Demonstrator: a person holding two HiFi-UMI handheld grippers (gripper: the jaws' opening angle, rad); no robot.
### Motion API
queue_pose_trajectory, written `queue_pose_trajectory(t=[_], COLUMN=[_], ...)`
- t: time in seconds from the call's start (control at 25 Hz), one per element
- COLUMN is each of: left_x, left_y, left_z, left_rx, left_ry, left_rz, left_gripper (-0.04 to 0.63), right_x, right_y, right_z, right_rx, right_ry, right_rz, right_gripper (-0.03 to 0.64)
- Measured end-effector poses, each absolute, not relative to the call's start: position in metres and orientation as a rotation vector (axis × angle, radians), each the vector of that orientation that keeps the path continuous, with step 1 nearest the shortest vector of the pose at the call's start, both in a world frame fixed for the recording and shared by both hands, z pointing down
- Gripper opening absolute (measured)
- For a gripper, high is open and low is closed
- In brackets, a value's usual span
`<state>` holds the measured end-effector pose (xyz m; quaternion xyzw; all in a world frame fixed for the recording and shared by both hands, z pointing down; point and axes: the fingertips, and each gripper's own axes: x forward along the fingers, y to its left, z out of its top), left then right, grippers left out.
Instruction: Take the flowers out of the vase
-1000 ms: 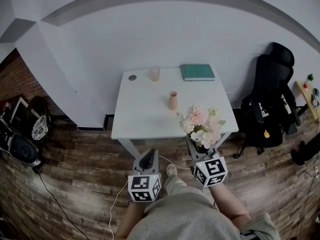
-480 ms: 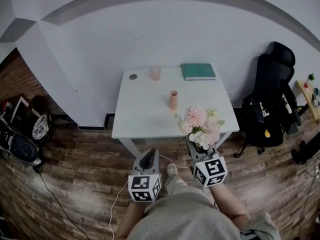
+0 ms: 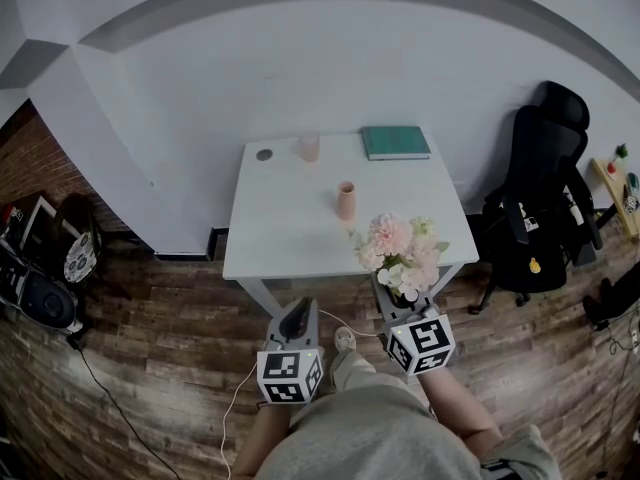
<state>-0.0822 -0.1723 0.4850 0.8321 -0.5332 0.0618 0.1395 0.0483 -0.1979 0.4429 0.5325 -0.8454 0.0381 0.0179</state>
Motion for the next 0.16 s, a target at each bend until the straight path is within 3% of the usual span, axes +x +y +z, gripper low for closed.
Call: queue_pose_trajectory(t=[0.16], left_x=[-0.0814], left_y=[-0.1752], left_z=[0.4856], left_rx=[2.402], left_ry=[-1.541], left_rz=[0.177], left_gripper=[0.029], right_x=[0.0477], right_y=[-0.1997], right_z=[0.442], right_rx=[1.652], right_ry=[-2.628], right_rz=[0.117], right_gripper=[0.06])
